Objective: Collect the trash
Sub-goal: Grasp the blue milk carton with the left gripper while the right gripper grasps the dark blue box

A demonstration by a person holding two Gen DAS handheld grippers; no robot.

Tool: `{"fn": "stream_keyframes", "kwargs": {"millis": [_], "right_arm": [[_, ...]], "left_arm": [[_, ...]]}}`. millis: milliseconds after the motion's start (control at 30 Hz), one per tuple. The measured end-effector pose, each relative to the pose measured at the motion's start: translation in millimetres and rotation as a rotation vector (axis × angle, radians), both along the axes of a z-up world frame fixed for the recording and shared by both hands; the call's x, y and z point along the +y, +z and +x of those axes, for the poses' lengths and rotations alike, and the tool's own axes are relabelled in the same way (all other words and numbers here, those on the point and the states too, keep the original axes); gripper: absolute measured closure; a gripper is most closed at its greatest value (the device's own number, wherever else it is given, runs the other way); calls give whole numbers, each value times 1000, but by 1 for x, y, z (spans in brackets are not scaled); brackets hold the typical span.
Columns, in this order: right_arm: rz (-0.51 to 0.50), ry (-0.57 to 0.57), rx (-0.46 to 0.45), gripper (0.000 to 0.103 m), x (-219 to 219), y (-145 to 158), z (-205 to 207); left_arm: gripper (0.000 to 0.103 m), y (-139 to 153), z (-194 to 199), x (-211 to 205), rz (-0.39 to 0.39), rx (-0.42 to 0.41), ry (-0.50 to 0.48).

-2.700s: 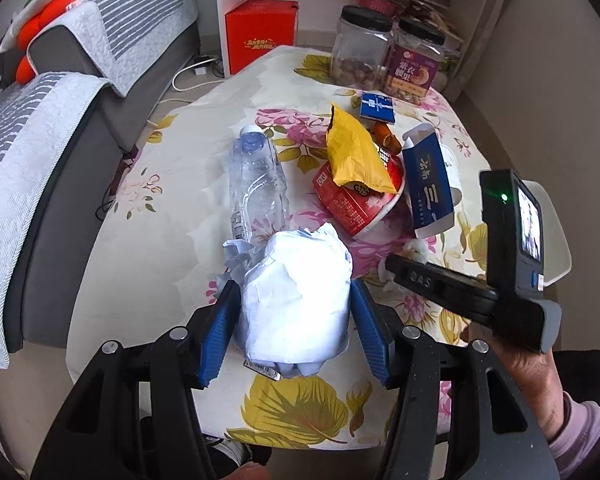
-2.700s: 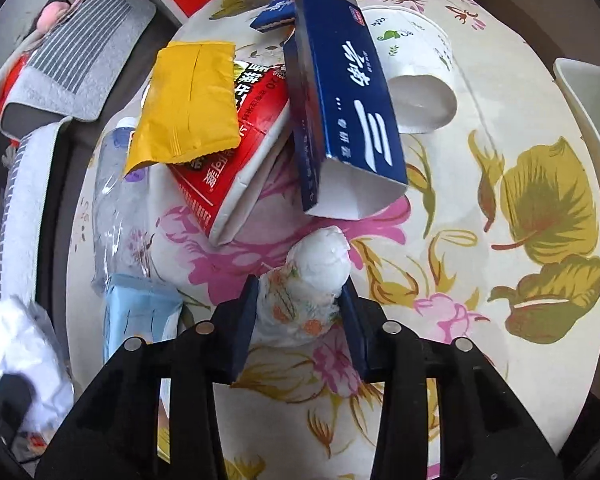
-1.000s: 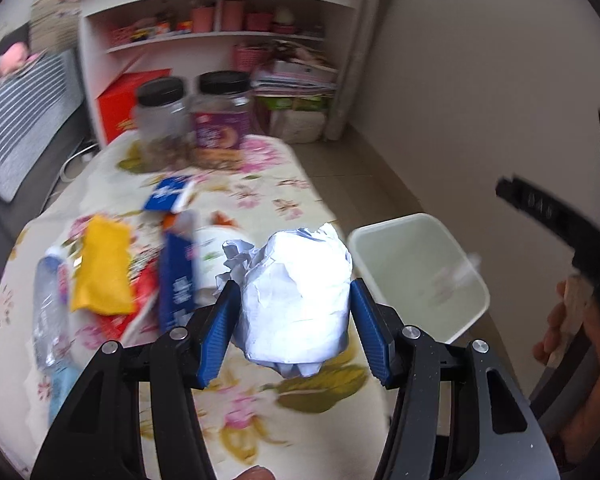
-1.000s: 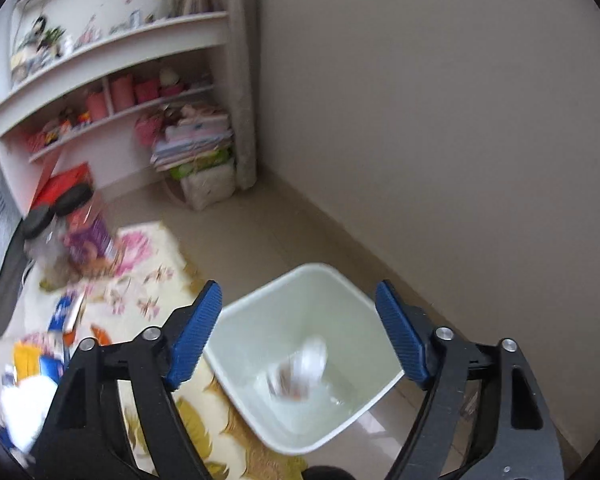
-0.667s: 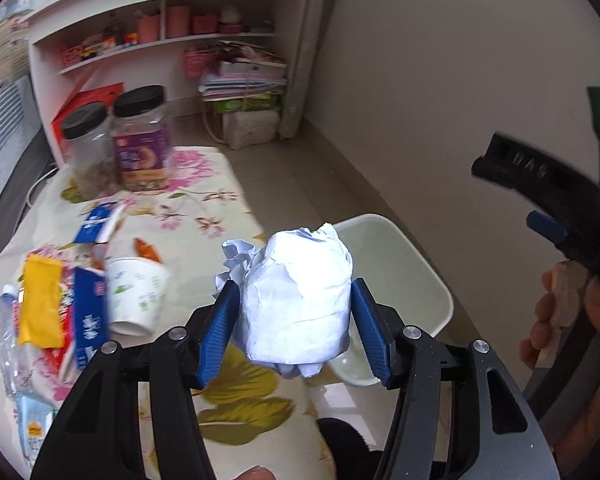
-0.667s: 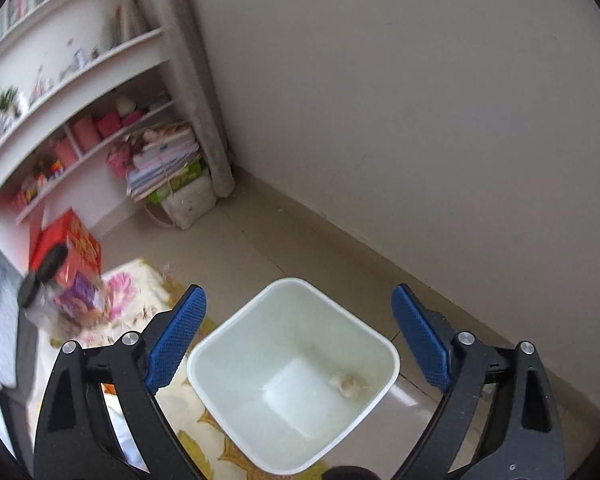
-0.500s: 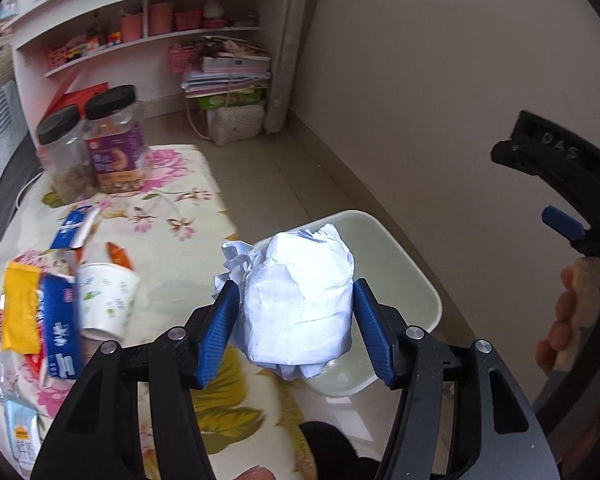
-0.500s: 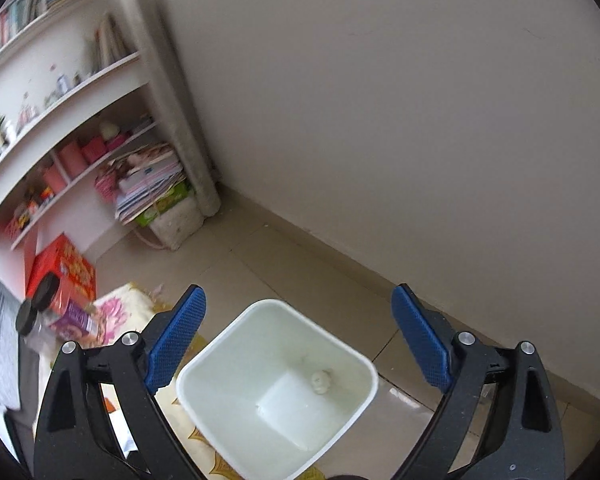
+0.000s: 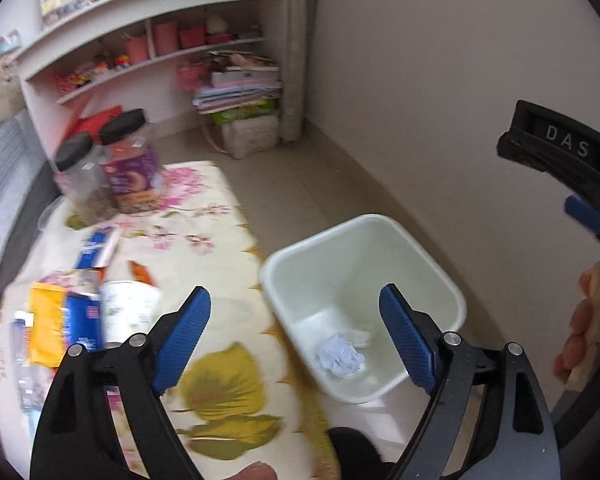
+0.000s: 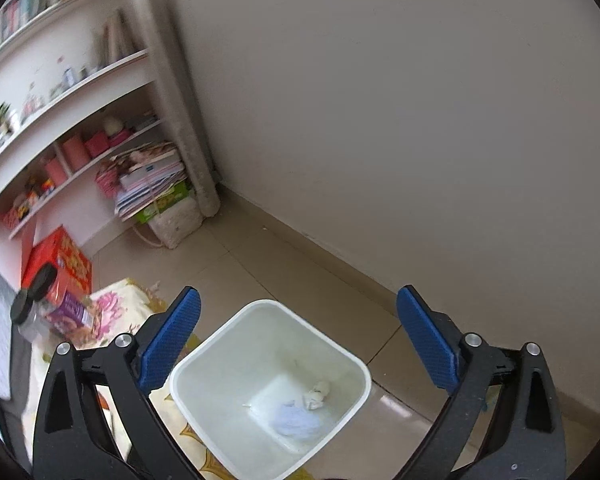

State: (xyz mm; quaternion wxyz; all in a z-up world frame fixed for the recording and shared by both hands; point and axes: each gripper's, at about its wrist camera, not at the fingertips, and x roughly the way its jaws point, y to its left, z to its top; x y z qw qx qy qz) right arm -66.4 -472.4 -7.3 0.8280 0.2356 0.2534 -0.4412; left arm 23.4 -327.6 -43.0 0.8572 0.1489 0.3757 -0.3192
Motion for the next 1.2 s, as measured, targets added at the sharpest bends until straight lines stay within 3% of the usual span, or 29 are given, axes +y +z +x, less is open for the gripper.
{"fn": "stream_keyframes", "kwargs": {"millis": [367, 600, 833, 1000, 1200], "right_arm": [[-81, 217, 84, 7, 77, -5, 49], [-29, 369, 120, 7, 129, -20, 89], [-19, 506, 174, 7, 180, -36, 117], [58, 583, 206, 7, 203, -50, 139], [158, 678, 281, 7, 231, -78, 165]], "left_arm": [[17, 1, 20, 77, 128, -126, 145], [16, -18, 42, 140, 251, -103, 227], [16, -47, 69, 209, 394, 21, 305], [16, -72, 81, 255, 465, 143, 344], [17, -105, 89, 307, 494, 370, 379]]}}
